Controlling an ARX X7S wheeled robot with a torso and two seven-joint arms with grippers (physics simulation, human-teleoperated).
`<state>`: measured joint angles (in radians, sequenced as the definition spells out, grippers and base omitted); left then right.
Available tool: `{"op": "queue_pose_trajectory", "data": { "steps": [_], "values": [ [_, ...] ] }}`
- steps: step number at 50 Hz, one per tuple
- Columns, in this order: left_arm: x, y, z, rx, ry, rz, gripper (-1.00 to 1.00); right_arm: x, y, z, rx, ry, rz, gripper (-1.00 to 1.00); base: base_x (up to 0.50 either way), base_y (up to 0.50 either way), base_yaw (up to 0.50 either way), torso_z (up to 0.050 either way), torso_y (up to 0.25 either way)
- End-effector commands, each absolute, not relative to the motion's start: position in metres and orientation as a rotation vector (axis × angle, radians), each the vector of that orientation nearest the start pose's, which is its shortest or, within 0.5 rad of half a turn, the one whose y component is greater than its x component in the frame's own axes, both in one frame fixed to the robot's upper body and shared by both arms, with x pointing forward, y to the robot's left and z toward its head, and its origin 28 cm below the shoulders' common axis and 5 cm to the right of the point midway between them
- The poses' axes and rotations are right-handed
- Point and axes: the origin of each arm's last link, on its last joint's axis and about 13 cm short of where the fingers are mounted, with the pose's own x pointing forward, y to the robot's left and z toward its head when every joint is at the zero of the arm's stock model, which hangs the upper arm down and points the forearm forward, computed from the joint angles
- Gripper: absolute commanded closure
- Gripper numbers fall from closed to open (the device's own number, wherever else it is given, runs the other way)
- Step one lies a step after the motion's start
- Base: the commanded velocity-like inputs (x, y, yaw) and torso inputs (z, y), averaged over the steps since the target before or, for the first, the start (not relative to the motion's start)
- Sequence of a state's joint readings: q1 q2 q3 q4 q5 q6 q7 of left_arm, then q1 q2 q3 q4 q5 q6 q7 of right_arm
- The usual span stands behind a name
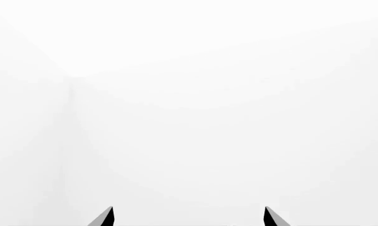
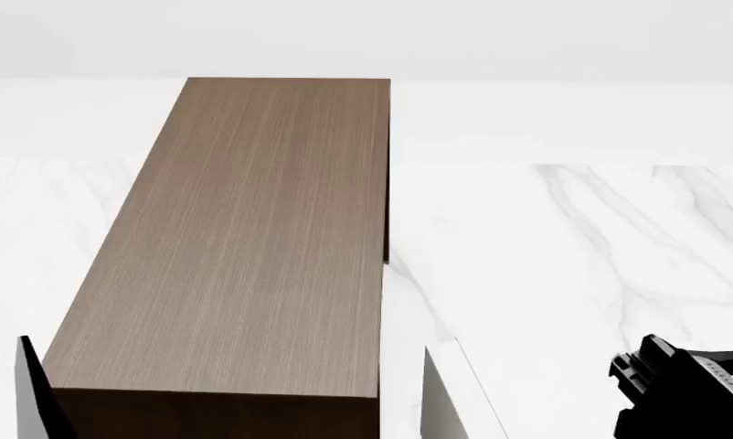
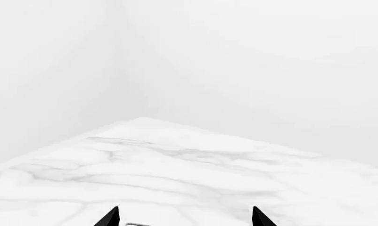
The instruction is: Pick up the book in the middle and place it on the cabinet shelf.
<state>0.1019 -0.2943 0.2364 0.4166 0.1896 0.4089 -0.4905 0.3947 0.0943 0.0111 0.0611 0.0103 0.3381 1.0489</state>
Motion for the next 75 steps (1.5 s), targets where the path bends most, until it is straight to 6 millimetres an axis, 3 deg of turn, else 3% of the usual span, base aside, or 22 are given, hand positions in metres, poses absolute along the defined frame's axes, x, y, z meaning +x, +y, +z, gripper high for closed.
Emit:
{"op": "queue_pose_trajectory", "data": {
  "steps": [1, 75],
  "values": [
    [0.178, 0.205, 0.102, 0.188, -0.769, 0.111, -1.0, 0.294, -0.115, 0.075, -0.059, 0.007, -1.091, -1.0, 0.0, 0.0, 0.0, 0.0, 0.0],
    [0.178, 0.205, 0.1, 0.186, -0.751, 0.105, -1.0, 0.286, -0.092, 0.055, -0.078, 0.096, -0.96, -1.0, 0.0, 0.0, 0.0, 0.0, 0.0]
  ]
}}
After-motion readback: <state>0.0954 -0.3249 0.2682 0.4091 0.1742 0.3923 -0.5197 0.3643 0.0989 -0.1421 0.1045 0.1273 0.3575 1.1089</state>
